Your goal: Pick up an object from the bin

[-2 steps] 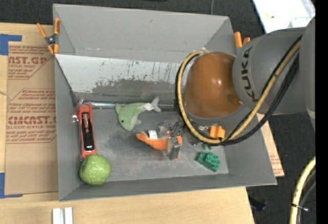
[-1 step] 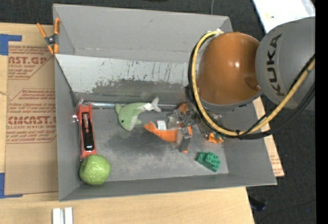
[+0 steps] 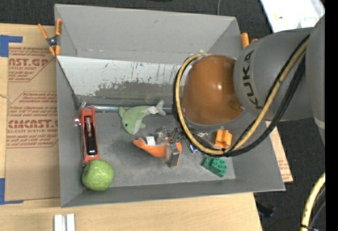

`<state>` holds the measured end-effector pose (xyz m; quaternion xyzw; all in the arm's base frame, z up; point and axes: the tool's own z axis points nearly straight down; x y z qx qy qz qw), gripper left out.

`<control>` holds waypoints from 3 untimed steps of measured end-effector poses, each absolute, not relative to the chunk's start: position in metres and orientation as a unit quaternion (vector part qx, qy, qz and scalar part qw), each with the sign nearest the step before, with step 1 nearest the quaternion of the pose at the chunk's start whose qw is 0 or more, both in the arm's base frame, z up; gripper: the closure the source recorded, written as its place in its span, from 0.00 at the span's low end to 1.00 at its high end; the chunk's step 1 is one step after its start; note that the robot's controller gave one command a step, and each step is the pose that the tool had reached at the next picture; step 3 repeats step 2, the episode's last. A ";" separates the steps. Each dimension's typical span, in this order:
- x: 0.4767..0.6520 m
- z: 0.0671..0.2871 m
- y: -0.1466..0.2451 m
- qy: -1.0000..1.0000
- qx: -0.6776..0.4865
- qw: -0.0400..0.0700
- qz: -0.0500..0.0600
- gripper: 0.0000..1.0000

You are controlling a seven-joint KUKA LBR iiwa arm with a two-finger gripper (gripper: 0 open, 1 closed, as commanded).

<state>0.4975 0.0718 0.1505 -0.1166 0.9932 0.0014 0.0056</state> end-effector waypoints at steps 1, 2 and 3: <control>0.523 0.122 0.085 0.997 -0.075 0.011 0.002 1.00; 0.518 0.090 0.091 0.996 -0.087 0.001 0.002 1.00; 0.518 0.090 0.091 0.996 -0.087 0.001 0.002 1.00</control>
Offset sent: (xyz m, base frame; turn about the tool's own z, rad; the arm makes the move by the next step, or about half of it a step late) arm 0.0208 0.0194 -0.0582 0.0603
